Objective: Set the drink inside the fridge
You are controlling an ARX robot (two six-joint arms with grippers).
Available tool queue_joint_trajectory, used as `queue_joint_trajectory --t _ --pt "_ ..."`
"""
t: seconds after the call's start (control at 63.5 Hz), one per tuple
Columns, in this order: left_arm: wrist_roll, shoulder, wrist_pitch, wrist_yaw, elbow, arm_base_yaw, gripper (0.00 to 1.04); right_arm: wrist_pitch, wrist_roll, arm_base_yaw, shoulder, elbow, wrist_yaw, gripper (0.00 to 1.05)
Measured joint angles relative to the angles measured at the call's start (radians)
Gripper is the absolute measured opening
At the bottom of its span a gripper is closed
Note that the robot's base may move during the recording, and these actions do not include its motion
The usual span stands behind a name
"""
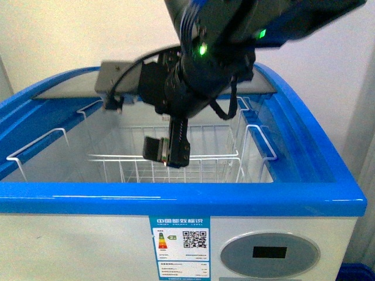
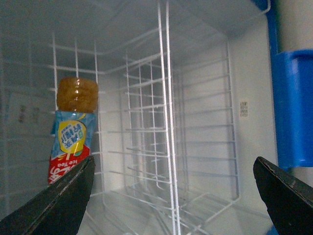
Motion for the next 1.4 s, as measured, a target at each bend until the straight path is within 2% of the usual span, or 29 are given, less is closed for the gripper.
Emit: queue_joint_trajectory --t 0.157,0.205,0.315,0.409,0.535,0.74,0.945,0.992,1.055,1.181,1.212,1.275,1.401 --pt "0.000 0.000 0.000 0.000 0.000 0.000 0.97 -0.163 0.155 -0.018 -0.149 0.019 -0.117 0.97" --pt "0.000 0.000 0.000 0.000 0.000 0.000 0.97 -0.187 0.181 -0.048 -0.201 0.019 -0.116 0.97" --pt "0.000 0.000 0.000 0.000 0.000 0.000 0.97 -0.146 0.201 -0.114 -0.262 0.011 -0.056 0.97" --pt "0.000 0.000 0.000 0.000 0.000 0.000 0.97 -0.049 0.280 -0.202 -0.323 -0.013 0.087 0.97" --pt "0.000 0.000 0.000 0.000 0.000 0.000 0.97 -0.011 0.414 -0.291 -0.428 -0.083 0.190 0.97" --pt "0.000 0.000 0.000 0.000 0.000 0.000 0.97 -0.084 0.706 -0.429 -0.730 -0.312 0.164 0.97" --pt "0.000 0.000 0.000 0.000 0.000 0.000 0.97 -0.217 0.935 -0.595 -1.157 -0.613 0.016 0.96" --pt "0.000 0.000 0.000 0.000 0.000 0.000 0.97 -0.125 0.999 -0.649 -1.279 -0.723 -0.075 0.88" --pt "0.000 0.000 0.000 0.000 0.000 0.000 0.97 -0.069 1.037 -0.690 -1.413 -0.832 -0.137 0.80" --pt "0.000 0.000 0.000 0.000 0.000 0.000 0.97 -0.019 1.083 -0.667 -1.681 -1.077 -0.107 0.61" --pt "0.000 0.000 0.000 0.001 0.000 0.000 0.97 -0.003 1.087 -0.642 -1.727 -1.114 -0.085 0.56" --pt "0.000 -0.001 0.000 0.000 0.000 0.000 0.97 0.024 1.098 -0.560 -1.769 -1.180 0.023 0.46" --pt "0.000 -0.001 0.000 0.000 0.000 0.000 0.97 0.054 1.102 -0.503 -1.802 -1.304 0.040 0.27"
